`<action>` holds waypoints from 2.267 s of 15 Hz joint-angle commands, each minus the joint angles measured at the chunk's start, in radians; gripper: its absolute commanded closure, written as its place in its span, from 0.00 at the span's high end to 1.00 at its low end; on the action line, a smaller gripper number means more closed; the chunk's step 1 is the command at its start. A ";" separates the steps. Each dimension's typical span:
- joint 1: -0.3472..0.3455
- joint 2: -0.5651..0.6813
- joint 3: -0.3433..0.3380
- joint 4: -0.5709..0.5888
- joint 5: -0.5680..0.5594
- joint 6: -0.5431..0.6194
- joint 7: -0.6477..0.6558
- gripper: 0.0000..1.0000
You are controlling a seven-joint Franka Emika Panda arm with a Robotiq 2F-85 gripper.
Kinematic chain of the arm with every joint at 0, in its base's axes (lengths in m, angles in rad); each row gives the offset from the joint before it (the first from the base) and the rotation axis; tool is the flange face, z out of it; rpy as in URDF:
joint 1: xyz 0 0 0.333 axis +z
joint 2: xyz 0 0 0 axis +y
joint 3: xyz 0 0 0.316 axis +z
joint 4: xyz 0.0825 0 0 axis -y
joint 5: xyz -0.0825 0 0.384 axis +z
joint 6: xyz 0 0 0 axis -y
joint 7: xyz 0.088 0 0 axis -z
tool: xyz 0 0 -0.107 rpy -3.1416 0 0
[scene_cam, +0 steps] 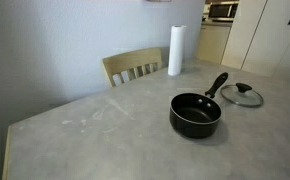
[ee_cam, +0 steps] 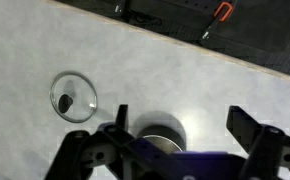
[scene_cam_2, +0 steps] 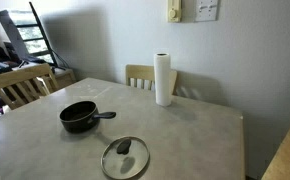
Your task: Pick up the lid from the table and put it on the black pot.
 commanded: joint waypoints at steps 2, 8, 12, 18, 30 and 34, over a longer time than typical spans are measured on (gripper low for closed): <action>0.019 0.004 -0.015 0.002 -0.011 -0.002 0.012 1.00; 0.067 -0.101 -0.065 -0.085 -0.026 0.014 -0.090 1.00; 0.025 -0.274 -0.231 -0.255 -0.040 0.091 -0.172 1.00; -0.108 -0.271 -0.354 -0.192 -0.082 0.089 -0.154 1.00; -0.232 -0.061 -0.381 -0.189 -0.149 0.450 -0.068 1.00; -0.287 0.092 -0.393 -0.178 -0.142 0.604 -0.048 1.00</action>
